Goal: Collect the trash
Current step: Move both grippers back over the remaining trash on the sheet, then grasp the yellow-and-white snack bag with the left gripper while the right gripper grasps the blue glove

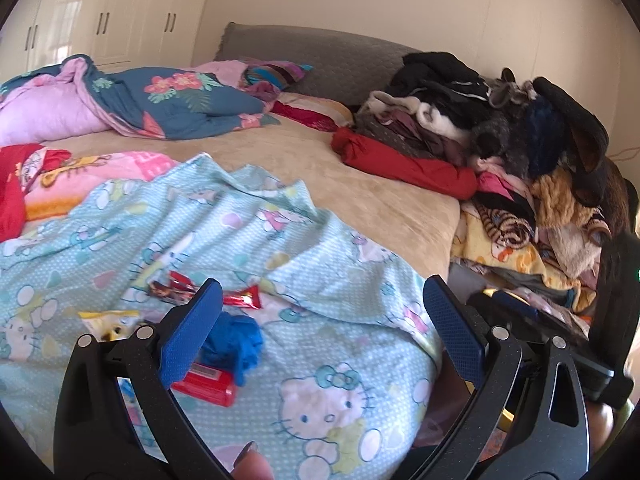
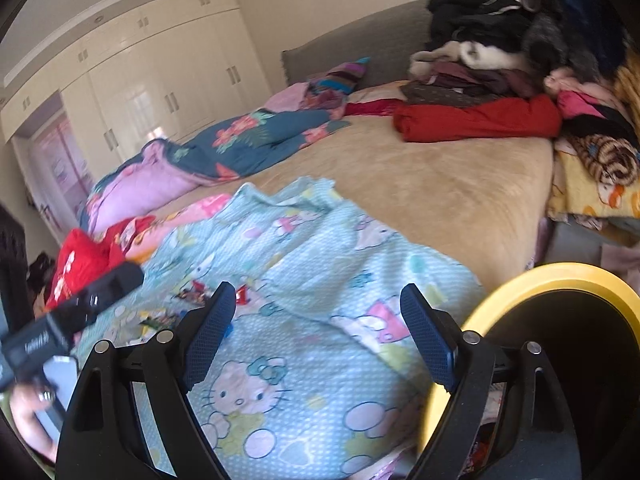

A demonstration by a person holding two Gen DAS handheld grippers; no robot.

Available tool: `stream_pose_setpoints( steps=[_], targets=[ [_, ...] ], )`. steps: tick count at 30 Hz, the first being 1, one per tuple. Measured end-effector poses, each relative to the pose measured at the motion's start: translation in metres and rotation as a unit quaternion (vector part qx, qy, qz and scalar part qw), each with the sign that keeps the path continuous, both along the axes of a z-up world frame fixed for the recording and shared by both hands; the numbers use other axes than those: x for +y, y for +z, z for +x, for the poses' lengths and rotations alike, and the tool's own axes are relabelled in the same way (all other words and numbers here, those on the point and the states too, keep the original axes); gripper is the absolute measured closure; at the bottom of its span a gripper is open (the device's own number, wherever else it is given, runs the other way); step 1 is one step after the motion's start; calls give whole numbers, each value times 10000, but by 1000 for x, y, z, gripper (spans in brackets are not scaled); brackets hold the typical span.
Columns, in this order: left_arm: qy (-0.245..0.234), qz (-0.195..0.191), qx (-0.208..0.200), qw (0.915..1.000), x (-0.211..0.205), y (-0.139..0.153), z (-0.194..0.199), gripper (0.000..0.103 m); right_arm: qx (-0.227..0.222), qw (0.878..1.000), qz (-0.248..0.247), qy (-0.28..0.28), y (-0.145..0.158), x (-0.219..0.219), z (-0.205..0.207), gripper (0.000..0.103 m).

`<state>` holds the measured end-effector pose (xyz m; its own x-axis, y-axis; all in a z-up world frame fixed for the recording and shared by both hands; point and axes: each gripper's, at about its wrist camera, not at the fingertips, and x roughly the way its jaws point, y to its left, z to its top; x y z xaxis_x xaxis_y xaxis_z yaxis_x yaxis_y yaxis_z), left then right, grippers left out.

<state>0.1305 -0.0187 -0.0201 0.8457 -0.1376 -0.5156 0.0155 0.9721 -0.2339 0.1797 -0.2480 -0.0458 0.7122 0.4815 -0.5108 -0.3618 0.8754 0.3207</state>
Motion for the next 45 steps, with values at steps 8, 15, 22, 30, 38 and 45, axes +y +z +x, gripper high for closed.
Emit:
stream_pose_setpoints(
  steps=[8, 15, 22, 30, 38, 45],
  targets=[
    [378, 15, -60, 9993, 41, 3, 0, 11, -144, 9993, -160, 318, 2, 26, -7, 19],
    [692, 64, -13, 9976, 82, -1, -5, 11, -133, 9981, -291, 528, -3, 46, -9, 18],
    [978, 115, 181, 9950, 119, -18, -16, 11, -101, 9951, -536, 823, -11, 80, -5, 17],
    [1107, -165, 464, 9926, 153, -44, -26, 11, 120, 9901, -832, 1126, -30, 126, 9, 17],
    [1054, -421, 836, 9900, 167, -72, -35, 13, 426, 9852, -1085, 1260, -52, 158, 28, 17],
    [873, -756, 1229, 9857, 162, -104, -37, 32, 795, 9845, -945, 1242, -67, 168, 49, 18]
  ],
)
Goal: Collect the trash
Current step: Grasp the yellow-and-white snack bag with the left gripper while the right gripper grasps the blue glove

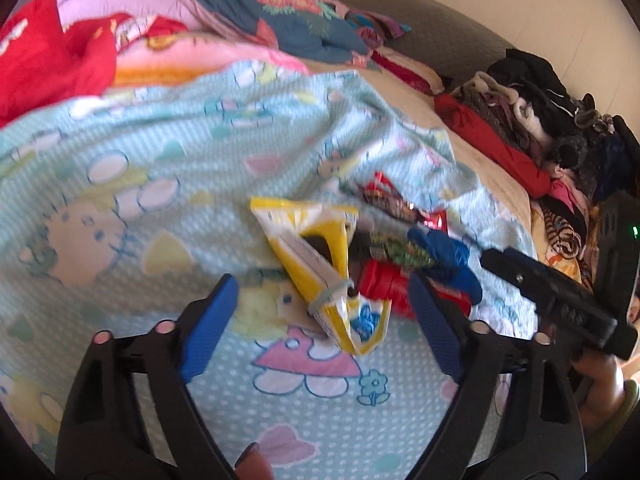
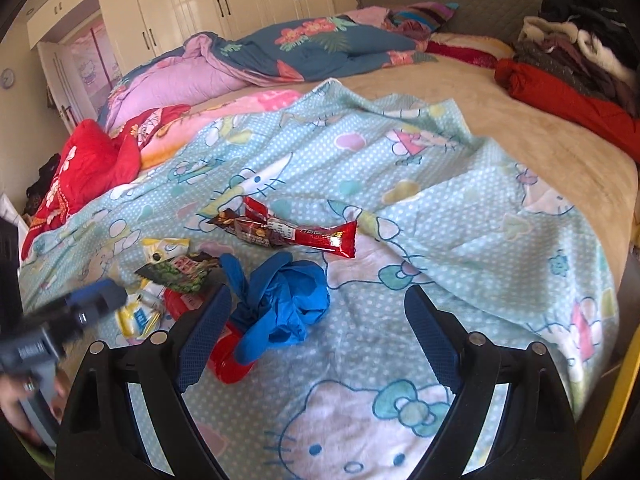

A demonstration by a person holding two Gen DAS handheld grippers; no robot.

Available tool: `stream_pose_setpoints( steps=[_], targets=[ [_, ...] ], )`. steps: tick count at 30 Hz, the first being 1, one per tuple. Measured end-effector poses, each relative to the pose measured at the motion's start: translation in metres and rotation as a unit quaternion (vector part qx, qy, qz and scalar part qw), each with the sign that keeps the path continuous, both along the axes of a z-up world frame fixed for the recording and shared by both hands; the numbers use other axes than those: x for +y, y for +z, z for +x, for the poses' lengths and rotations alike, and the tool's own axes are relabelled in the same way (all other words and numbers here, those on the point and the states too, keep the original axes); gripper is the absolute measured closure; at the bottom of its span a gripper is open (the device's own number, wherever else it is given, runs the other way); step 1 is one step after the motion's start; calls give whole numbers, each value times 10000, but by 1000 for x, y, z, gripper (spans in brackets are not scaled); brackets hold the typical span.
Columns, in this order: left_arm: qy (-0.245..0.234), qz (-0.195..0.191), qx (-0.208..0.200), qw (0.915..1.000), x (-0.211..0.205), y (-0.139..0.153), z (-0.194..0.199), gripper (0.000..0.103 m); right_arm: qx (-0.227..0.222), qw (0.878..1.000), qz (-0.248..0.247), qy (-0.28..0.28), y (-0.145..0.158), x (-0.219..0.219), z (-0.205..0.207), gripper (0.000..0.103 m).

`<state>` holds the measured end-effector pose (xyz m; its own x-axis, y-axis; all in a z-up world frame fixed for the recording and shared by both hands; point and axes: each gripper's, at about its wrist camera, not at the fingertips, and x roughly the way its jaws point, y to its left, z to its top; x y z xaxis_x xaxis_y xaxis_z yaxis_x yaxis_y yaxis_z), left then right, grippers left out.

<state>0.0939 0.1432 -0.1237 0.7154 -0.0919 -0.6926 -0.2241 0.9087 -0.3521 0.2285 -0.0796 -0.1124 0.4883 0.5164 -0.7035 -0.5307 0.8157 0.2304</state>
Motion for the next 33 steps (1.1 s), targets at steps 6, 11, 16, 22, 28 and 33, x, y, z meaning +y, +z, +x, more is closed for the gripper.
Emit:
stream_pose_setpoints(
  steps=[6, 11, 16, 22, 28, 33],
  targets=[
    [-95, -324, 27, 9994, 1, -9, 3, 55, 463, 9989, 17, 112, -16, 14, 19, 25],
    [-111, -484, 146, 9987, 0, -22, 4, 62, 601, 9977, -192, 228, -33, 25, 18, 39],
    [-167, -438, 176, 9987, -2, -26, 6, 64, 408, 9988, -204, 153, -34, 14, 12, 68],
    [-183, -475, 179, 9985, -2, -26, 8, 74, 371, 9993, 20, 53, -28, -7, 2, 82],
    [-189, -442, 154, 9987, -1, -22, 7, 76, 308, 9992, 241, 15, -14, -21, -15, 82],
    [-50, -363, 75, 9993, 5, -13, 4, 76, 211, 9991, 356, 96, 0, -27, -27, 83]
  ],
)
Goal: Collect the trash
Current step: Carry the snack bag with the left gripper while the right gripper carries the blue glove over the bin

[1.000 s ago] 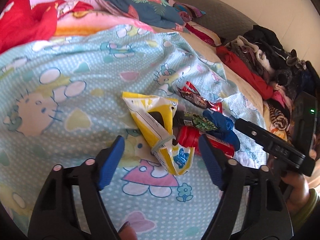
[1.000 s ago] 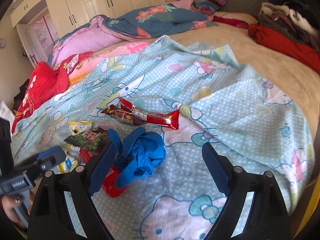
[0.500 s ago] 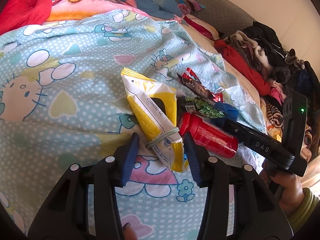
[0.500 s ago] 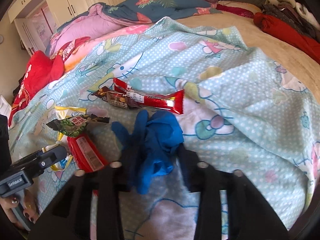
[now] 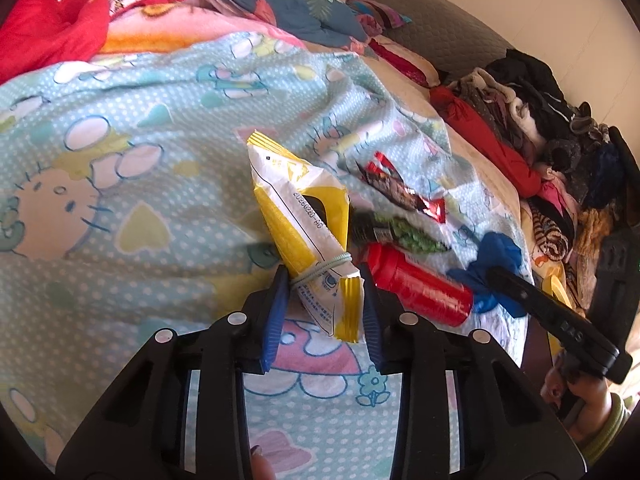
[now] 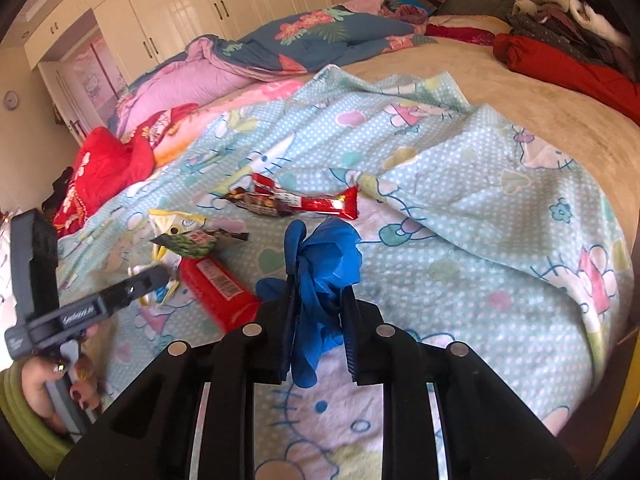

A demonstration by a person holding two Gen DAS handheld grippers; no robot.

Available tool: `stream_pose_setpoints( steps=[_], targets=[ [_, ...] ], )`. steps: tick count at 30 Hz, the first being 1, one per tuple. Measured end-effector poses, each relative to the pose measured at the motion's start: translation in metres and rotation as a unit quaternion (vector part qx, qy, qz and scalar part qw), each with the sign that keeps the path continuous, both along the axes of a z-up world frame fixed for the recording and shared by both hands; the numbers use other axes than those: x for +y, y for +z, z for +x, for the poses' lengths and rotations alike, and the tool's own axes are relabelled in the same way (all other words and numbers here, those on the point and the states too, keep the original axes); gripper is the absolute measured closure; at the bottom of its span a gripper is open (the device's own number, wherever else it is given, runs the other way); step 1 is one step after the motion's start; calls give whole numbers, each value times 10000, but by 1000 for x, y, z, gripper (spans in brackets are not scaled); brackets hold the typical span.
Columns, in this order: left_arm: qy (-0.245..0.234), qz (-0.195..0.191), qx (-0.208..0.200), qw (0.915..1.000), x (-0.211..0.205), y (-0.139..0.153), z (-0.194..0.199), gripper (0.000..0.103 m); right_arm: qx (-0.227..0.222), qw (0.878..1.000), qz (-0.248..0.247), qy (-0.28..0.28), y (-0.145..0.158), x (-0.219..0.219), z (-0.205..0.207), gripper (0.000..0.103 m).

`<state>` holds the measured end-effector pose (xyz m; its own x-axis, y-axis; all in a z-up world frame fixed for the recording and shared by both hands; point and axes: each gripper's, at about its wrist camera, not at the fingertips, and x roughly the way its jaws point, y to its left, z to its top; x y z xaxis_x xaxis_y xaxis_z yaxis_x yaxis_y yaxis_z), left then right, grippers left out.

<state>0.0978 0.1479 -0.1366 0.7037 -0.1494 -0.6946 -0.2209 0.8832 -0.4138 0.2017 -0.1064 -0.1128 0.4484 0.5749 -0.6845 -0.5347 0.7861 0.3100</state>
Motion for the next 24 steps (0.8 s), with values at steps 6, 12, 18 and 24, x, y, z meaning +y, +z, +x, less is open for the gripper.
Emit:
stream_pose_setpoints(
  steps=[6, 12, 18, 24],
  targets=[
    [164, 57, -162, 9997, 10, 16, -5, 76, -43, 10000, 64, -1, 8, -7, -10, 83],
    [106, 159, -362, 9992, 3, 36, -7, 76, -103, 9997, 211, -42, 22, -15, -19, 83],
    [-80, 250, -572, 9980, -15, 55, -5, 76, -258, 9991, 319, -85, 40, -28, -26, 83],
    [-270, 296, -753, 9964, -36, 71, -4, 76, -387, 9979, 474, -195, 57, -46, -31, 83]
  ],
)
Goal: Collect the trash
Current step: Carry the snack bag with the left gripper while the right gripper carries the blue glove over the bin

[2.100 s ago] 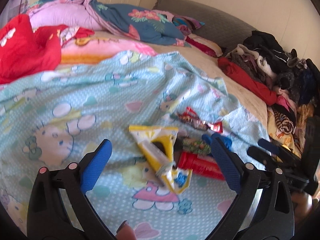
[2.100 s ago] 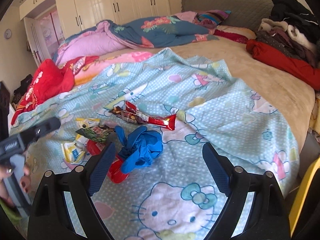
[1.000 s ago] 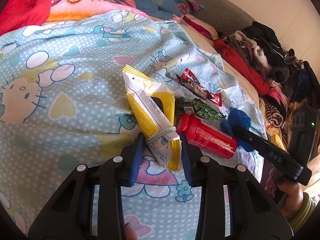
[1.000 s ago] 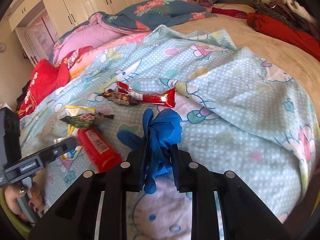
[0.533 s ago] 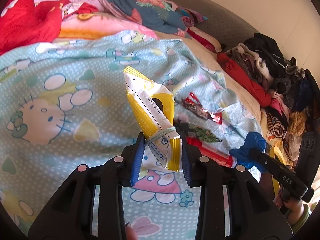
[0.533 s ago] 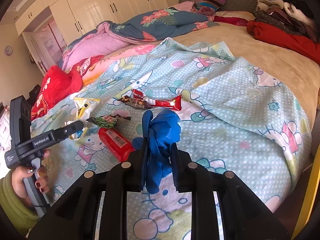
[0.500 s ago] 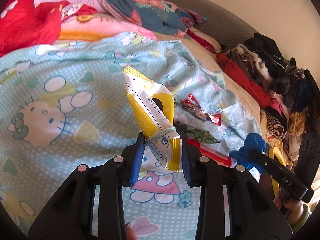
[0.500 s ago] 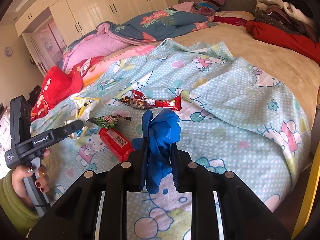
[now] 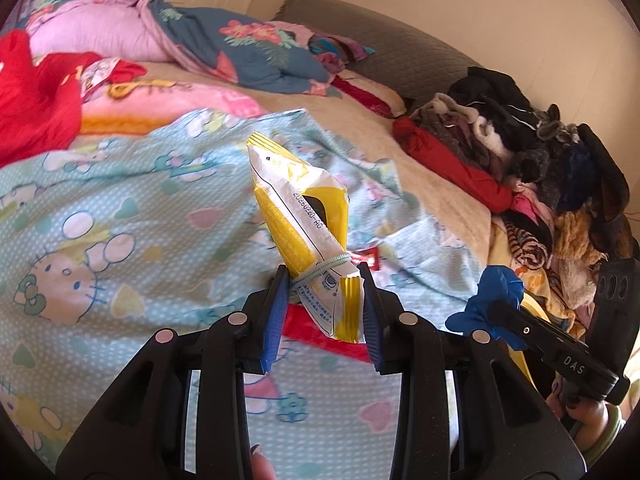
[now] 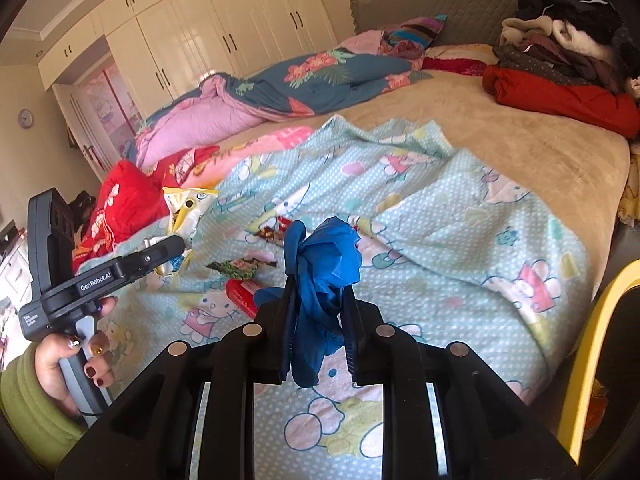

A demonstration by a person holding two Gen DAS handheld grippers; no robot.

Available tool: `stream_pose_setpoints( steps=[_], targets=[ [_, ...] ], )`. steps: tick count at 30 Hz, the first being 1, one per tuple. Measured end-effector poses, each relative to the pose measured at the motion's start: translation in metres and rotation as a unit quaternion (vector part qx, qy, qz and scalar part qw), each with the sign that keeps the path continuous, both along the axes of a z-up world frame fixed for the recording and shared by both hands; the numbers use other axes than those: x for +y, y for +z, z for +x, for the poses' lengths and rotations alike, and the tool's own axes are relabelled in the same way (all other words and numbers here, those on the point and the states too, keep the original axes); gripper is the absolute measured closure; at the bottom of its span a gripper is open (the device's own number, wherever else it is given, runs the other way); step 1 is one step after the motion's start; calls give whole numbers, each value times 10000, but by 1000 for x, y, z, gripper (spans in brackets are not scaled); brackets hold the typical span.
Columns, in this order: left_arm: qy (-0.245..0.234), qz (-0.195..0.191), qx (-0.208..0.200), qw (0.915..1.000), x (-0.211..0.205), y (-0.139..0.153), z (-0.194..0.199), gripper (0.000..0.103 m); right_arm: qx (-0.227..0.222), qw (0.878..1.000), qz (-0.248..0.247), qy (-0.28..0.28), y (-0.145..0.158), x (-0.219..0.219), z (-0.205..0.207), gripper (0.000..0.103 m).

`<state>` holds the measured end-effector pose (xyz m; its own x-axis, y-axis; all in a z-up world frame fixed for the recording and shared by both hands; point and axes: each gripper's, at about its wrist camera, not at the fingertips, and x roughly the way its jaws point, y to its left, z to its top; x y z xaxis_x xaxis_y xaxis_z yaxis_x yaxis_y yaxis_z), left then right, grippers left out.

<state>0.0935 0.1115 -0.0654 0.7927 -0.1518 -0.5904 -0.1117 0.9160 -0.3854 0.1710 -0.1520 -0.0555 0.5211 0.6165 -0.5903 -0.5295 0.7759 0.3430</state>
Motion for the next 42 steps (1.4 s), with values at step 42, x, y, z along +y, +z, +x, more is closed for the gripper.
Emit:
stream_pose_setpoints(
  steps=[42],
  targets=[
    [-1091, 369, -495, 9921, -111, 44, 1, 76, -251, 9906, 424, -1275, 46, -138, -21, 83]
  ],
)
